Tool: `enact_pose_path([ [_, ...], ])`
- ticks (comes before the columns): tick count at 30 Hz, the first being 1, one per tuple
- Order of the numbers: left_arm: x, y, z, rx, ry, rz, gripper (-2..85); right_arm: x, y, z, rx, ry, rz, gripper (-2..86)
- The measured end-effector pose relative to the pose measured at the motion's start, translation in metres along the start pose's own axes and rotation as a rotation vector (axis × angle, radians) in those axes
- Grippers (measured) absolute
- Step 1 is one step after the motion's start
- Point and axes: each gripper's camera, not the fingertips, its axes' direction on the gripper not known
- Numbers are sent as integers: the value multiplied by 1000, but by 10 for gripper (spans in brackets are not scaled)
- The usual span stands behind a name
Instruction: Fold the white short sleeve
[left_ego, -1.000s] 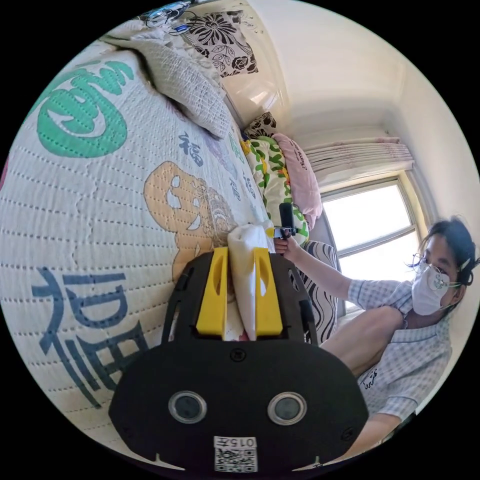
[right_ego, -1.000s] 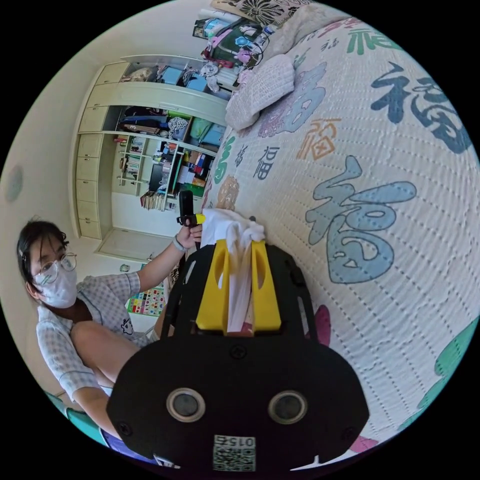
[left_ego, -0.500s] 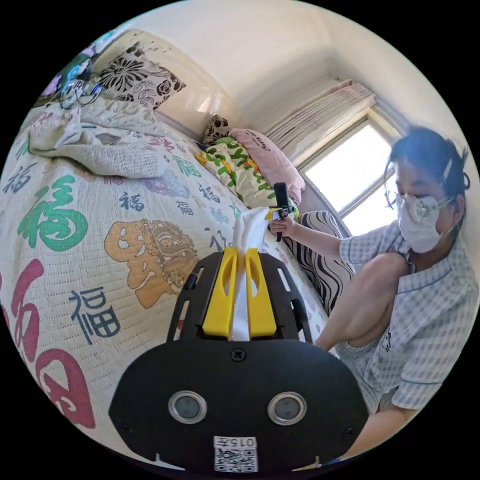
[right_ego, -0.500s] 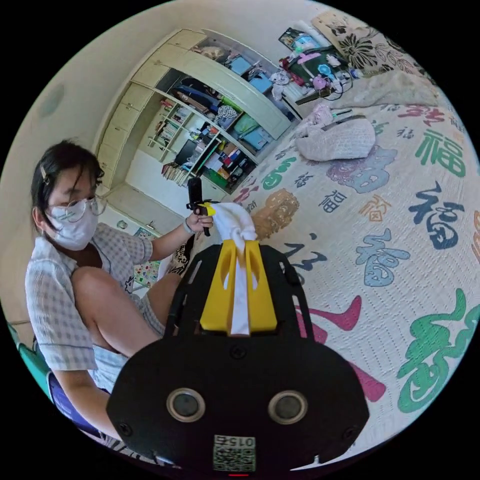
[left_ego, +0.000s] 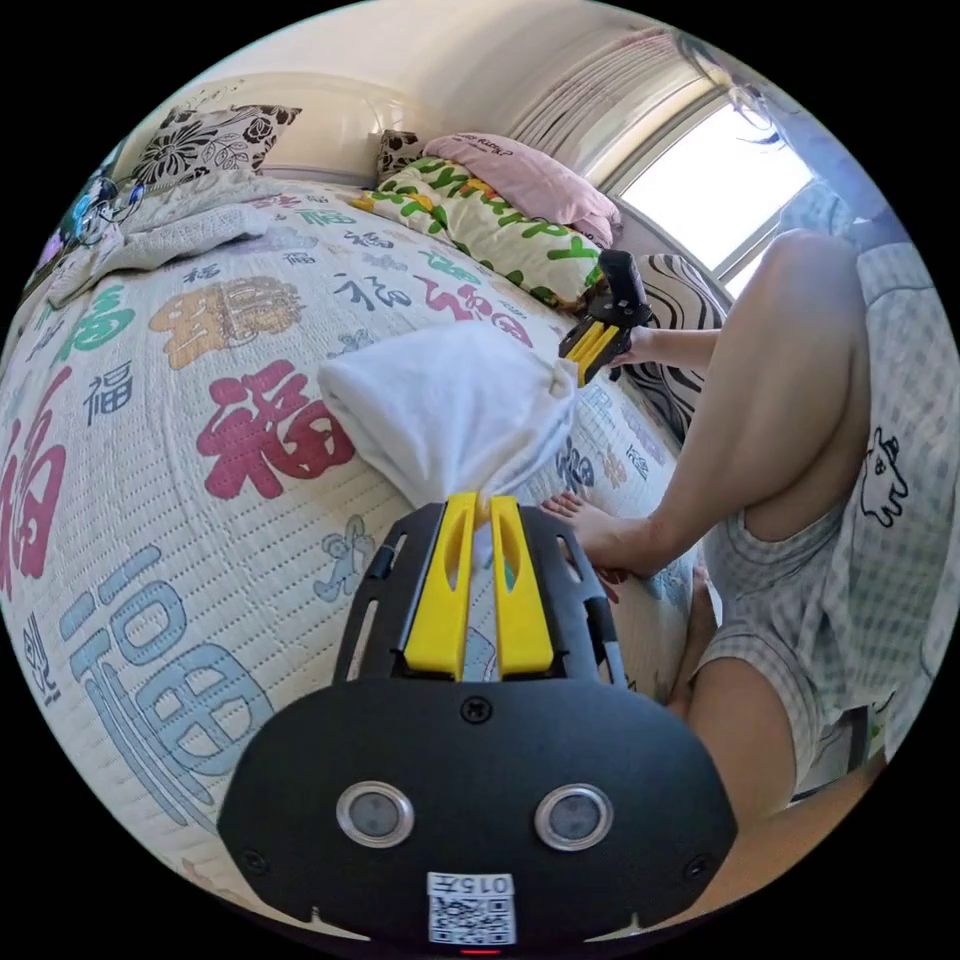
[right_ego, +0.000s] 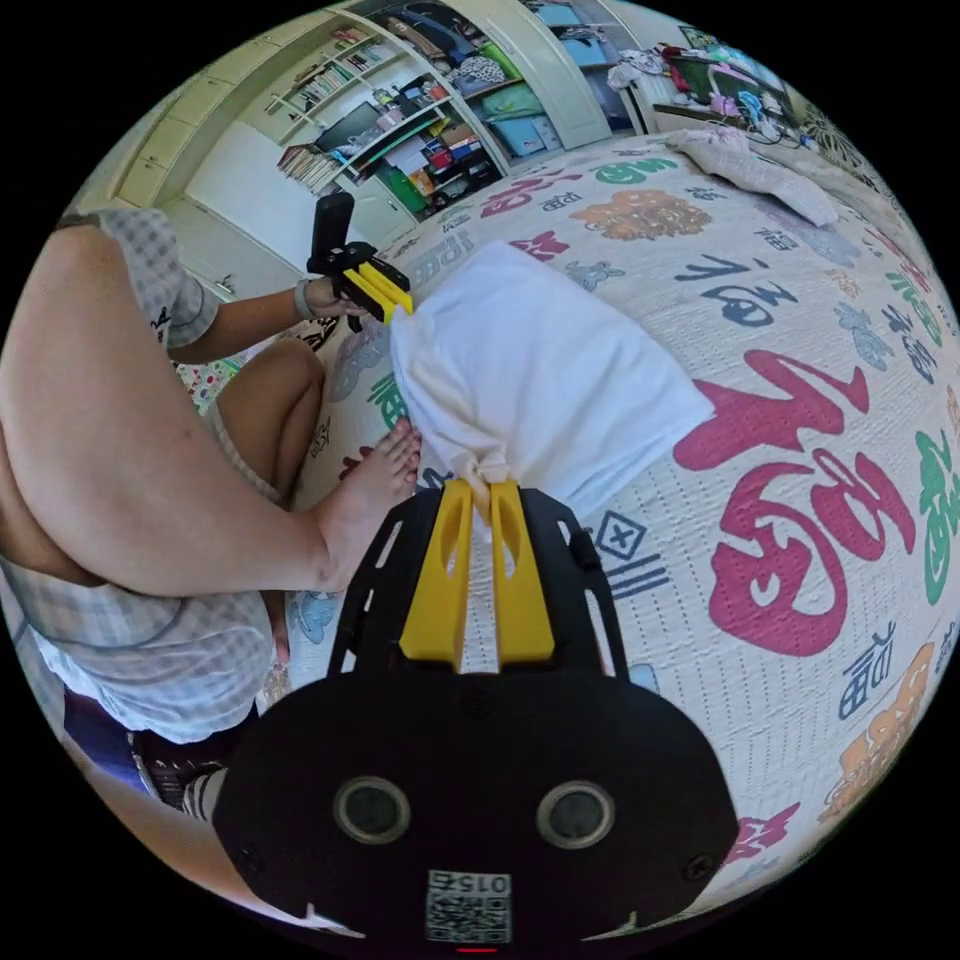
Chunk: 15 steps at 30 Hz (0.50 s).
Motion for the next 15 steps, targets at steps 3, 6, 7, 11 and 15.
enact_pose_path([
  [3, 17, 9, 13, -18, -45, -38, 40, -3, 5, 19, 4, -26, 86, 46],
  [6, 33, 16, 14, -76, -71, -75, 69, -6, 12, 17, 45, -25, 167, 49],
  [7, 40, 20, 11, -98, -70, -96, 73, -8, 14, 15, 66, -24, 199, 48],
  [11, 72, 22, 3, -21, -95, -107, 80, -35, 4, 20, 132, 10, 148, 51],
  [15, 89, 14, 32, 36, -5, -106, 66, -51, -22, 63, 139, -90, 57, 8],
])
